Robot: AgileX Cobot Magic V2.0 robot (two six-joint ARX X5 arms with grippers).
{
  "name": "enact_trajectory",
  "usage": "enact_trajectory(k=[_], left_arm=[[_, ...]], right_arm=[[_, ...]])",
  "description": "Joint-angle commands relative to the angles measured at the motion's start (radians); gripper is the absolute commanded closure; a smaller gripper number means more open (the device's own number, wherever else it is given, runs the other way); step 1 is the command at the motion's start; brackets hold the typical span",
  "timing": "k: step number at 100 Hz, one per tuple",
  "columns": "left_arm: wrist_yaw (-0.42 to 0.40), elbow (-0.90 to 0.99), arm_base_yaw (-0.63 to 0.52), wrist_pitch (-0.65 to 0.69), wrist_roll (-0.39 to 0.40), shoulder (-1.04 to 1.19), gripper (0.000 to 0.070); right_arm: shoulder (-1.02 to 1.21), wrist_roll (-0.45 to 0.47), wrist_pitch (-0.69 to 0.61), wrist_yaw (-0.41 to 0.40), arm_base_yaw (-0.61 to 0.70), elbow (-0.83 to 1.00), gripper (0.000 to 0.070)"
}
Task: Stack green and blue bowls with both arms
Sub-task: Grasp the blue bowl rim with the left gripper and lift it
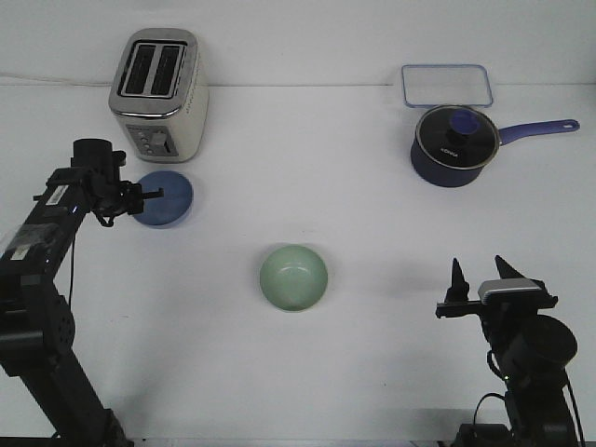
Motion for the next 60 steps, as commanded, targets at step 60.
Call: enact_trajectory(k=[60], left_arm=[[0.101,0.043,-0.005,-0.084,-0.011,-0.142,0.0696]], right_arm=[[0.002,0.006,0.011,0.001,0.001,0.001,0.0210]])
